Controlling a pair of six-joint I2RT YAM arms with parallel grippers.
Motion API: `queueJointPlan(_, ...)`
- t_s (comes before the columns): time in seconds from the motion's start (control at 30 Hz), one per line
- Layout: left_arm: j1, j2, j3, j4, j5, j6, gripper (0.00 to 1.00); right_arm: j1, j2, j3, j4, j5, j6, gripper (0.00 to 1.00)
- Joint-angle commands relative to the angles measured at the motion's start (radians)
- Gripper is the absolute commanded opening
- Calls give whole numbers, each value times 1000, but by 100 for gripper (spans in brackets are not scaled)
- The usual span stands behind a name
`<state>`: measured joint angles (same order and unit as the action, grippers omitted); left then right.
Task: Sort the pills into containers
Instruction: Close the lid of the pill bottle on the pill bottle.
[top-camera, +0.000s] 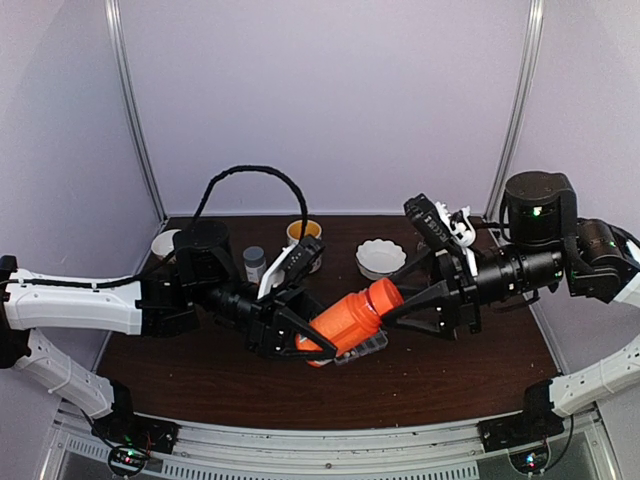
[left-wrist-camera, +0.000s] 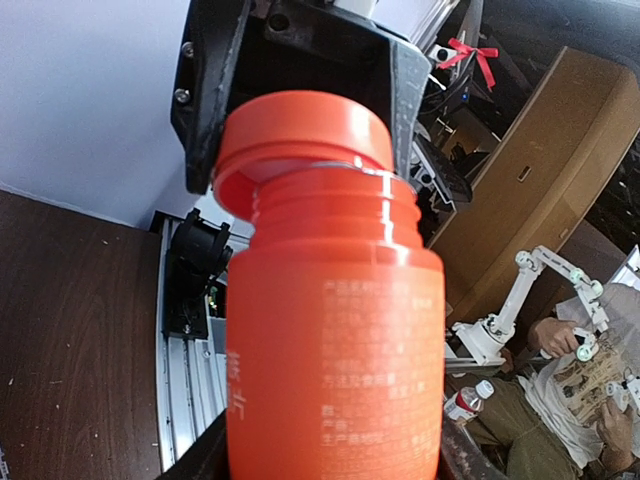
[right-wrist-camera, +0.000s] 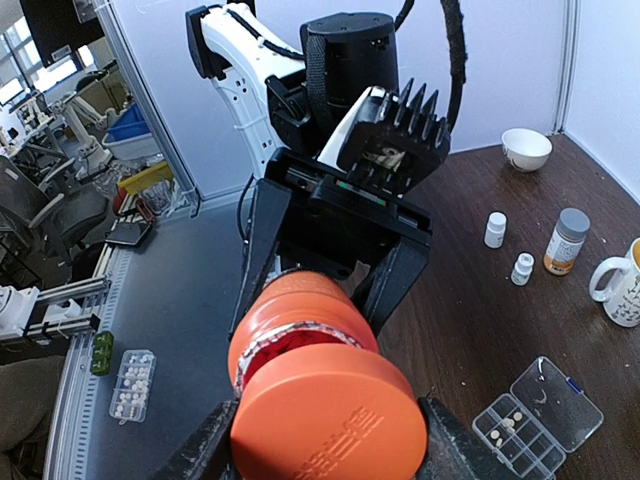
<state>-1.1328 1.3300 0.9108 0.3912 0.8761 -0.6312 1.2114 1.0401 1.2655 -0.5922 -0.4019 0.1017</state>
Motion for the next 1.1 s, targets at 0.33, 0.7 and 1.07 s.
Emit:
queueJointPlan(0.33,1,16,52,116,28,-33,0,33,8,-37,136,-40,34,42)
queueJointPlan(0.7,0,38,61,148,55,-77,0,67,27,-5,61,37,-10,41)
queueJointPlan(1.07,-16,109,61,395,111,-276,0,85,47,57,-49,26,-176,33)
